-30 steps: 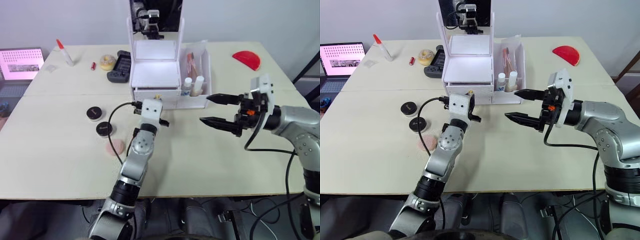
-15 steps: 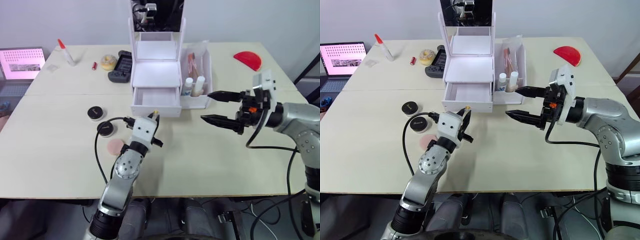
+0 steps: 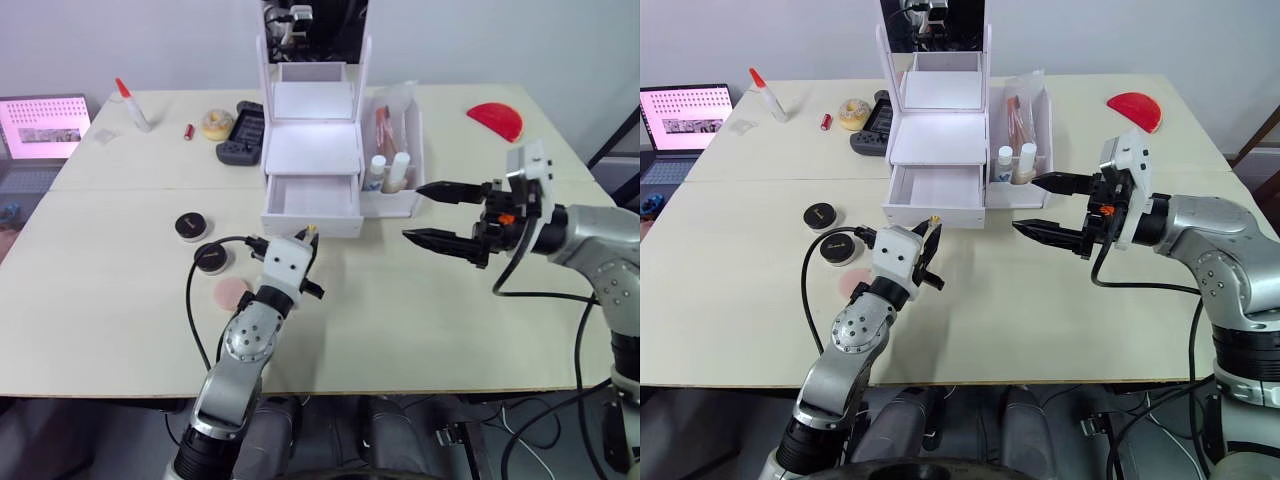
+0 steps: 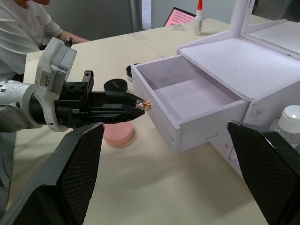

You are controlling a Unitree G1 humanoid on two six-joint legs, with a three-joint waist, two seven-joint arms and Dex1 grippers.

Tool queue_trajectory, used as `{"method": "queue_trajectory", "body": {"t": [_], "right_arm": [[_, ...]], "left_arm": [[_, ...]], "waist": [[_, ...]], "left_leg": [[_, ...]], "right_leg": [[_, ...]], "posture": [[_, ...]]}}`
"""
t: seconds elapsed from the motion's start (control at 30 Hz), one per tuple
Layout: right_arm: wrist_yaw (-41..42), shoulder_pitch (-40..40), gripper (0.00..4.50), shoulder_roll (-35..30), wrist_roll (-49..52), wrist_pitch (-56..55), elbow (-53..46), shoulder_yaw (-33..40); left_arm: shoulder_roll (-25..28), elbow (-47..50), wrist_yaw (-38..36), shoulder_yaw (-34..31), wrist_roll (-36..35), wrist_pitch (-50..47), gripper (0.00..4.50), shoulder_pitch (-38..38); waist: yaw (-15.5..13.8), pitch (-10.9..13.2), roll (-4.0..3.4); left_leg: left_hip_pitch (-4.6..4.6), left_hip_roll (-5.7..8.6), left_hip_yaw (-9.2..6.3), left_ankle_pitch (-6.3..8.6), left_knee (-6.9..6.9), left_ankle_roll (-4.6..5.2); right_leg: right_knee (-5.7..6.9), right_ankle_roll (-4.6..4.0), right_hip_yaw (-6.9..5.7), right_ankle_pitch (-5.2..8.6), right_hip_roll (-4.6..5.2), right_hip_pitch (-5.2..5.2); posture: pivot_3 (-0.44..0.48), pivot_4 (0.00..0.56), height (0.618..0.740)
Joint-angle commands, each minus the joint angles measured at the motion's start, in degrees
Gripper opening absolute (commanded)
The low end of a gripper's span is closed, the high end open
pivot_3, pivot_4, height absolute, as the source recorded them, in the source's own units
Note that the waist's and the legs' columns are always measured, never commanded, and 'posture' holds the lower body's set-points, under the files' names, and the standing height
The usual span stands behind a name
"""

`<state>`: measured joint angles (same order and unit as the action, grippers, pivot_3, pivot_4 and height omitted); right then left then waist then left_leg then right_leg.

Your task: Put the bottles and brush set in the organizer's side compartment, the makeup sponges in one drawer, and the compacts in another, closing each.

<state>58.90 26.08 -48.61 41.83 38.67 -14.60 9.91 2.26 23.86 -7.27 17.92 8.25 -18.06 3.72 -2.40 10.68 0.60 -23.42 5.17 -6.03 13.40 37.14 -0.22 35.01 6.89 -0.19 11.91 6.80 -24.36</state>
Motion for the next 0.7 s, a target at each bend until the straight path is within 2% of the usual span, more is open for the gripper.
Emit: {"method": "queue_trajectory", "body": {"t": [0.03,0.17,0.2,0.3,0.43,0.57,0.63,0.7], "right_arm": [[0.17,0.84,4.5,-0.92,0.74,-0.49,-1.35,2.13],[0.19,0.78,4.5,-0.96,0.75,-0.5,-1.28,2.22],[0.17,0.63,4.5,-1.02,0.84,-0.45,-1.37,2.37],[0.04,-0.24,4.5,-1.5,1.07,-0.16,-1.9,3.1],[0.0,-2.73,4.5,-2.58,1.69,0.51,-2.89,5.22],[-0.66,-9.76,4.5,-4.26,1.5,0.99,-4.98,10.2],[-1.05,-13.0,4.5,-4.81,2.27,1.49,-5.67,13.66],[-0.79,-16.36,4.5,-5.32,2.68,1.65,-5.36,17.43]], "left_arm": [[0.96,3.8,-0.92,1.0,0.64,0.81,2.22,-0.23],[3.31,7.17,-2.57,0.92,0.34,-0.14,4.23,-1.97],[4.66,9.08,-3.71,1.13,0.11,-0.69,4.46,-3.27],[7.66,14.19,-6.65,-0.2,-2.18,-3.15,4.46,-6.69],[12.42,19.92,-12.36,-5.75,-8.58,-6.0,4.46,-9.98],[21.26,25.35,-26.74,-25.84,-33.58,-13.34,4.46,-17.83],[27.61,22.49,-33.69,-36.41,-40.63,-13.84,4.46,-20.69],[34.17,16.04,-40.13,-45.56,-43.28,-12.96,4.46,-21.89]], "waist": [[0.05,0.0,0.0],[0.15,0.0,-0.01],[0.17,0.0,-0.01],[0.17,0.01,-0.02],[-0.01,0.02,-0.02],[0.3,0.03,-0.06],[0.27,0.06,-0.15],[0.15,0.05,-0.17]], "left_leg": [[0.0,0.0,0.0,0.0,0.0,0.0],[0.01,-0.02,0.0,0.0,-0.02,0.0],[0.01,-0.02,0.0,0.0,-0.03,0.0],[0.01,-0.03,0.02,0.01,-0.07,0.0],[-0.02,-0.03,0.0,0.01,-0.03,0.0],[-0.02,-0.08,-0.02,0.03,-0.15,0.01],[-0.01,-0.09,0.0,0.04,-0.17,0.02],[0.01,-0.12,0.0,0.03,-0.14,0.02]], "right_leg": [[0.0,-0.01,0.0,0.0,0.0,0.0],[0.0,-0.01,0.0,0.01,0.0,-0.01],[0.0,-0.01,0.0,0.01,0.0,-0.01],[0.0,-0.02,0.0,0.02,0.0,-0.04],[0.0,-0.05,0.0,0.03,0.0,-0.04],[0.01,-0.03,0.0,0.09,-0.01,-0.11],[0.05,-0.07,0.0,0.12,-0.01,-0.17],[0.11,-0.15,-0.02,0.15,-0.05,-0.17]], "posture": [[0.0,0.15,0.738],[0.0,0.15,0.738],[0.0,0.15,0.738],[0.0,0.15,0.738],[0.0,0.15,0.738],[0.0,0.15,0.738],[0.0,0.15,0.738],[0.0,0.15,0.738]]}}
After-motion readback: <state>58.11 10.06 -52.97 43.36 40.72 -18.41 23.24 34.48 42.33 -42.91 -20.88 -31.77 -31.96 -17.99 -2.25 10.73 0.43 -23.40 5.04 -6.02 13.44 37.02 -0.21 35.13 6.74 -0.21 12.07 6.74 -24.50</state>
